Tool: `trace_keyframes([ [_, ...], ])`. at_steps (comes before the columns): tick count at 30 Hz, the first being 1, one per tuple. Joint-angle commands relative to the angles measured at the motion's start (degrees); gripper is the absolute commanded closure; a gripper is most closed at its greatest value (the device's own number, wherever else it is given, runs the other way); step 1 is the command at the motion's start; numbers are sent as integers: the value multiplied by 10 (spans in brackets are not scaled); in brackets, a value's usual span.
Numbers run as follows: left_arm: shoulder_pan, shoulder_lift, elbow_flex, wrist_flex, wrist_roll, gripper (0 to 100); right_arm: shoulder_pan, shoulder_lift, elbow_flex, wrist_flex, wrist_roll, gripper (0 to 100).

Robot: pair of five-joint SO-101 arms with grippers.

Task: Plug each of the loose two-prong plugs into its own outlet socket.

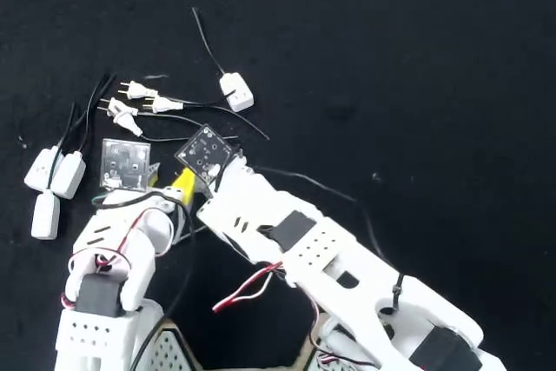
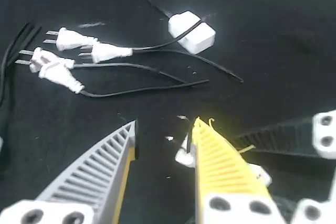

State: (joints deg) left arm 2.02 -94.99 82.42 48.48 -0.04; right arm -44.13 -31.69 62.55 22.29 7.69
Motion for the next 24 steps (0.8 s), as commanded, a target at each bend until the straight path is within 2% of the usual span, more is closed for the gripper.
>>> trace_keyframes([
  [1,-38,0,3,-11,-7,819,-7,-34,-16,10,-3,988],
  [8,-54,-1,18,-11,-8,817,-8,-34,-22,5,-61,988],
  [15,-52,-1,30,-12,-12,816,-9,-36,-22,4,-68,988],
  [20,-52,-1,51,-32,-32,819,-9,-84,-14,9,-113,988],
  [24,-51,-1,52,-32,-32,819,-9,-128,14,5,-105,988],
])
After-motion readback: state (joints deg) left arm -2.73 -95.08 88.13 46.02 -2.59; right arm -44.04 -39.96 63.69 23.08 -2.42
